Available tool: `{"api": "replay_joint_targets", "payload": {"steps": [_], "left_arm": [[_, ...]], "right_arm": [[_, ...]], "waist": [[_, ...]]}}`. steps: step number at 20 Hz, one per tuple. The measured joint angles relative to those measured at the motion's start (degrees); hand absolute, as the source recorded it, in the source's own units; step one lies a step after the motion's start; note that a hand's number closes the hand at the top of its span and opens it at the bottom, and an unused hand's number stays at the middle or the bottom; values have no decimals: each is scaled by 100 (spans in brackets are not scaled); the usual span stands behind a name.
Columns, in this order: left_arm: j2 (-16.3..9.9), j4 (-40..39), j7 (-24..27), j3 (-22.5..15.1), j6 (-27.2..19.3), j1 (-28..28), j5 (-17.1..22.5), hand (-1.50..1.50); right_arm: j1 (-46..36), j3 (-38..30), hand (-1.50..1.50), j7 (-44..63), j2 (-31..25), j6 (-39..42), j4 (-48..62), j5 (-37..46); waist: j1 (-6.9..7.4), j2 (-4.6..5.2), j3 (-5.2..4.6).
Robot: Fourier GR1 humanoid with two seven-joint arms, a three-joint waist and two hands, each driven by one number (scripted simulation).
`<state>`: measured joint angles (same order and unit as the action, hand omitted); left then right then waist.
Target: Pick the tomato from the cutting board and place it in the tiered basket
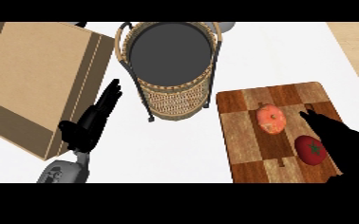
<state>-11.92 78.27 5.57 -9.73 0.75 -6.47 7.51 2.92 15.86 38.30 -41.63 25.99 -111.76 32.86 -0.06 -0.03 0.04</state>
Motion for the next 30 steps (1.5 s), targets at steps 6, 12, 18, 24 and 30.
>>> {"api": "replay_joint_targets", "payload": {"steps": [6,12,18,24,30], "left_arm": [[119,-110,28,145,83,-36,-161,0],[192,95,-76,230,182,78,-286,0],[319,-37,-20,335,280,9,-390,0],[313,3,-92,430,334,-11,-422,0],[356,44,-138,556,487,0,-442,0]], "right_arm": [[86,-330,-150,-626,271,19,565,390],[141,-476,-150,-1099,579,52,965,813],[43,-547,150,-1602,978,-127,1526,1198],[-12,-698,150,-2394,1184,-634,1715,1262],[-42,-832,150,-2710,1423,-674,1644,1512]], "waist": [[-1,2,-2],[3,-1,-4],[0,3,-3],[3,0,-5],[0,0,-5]]}}
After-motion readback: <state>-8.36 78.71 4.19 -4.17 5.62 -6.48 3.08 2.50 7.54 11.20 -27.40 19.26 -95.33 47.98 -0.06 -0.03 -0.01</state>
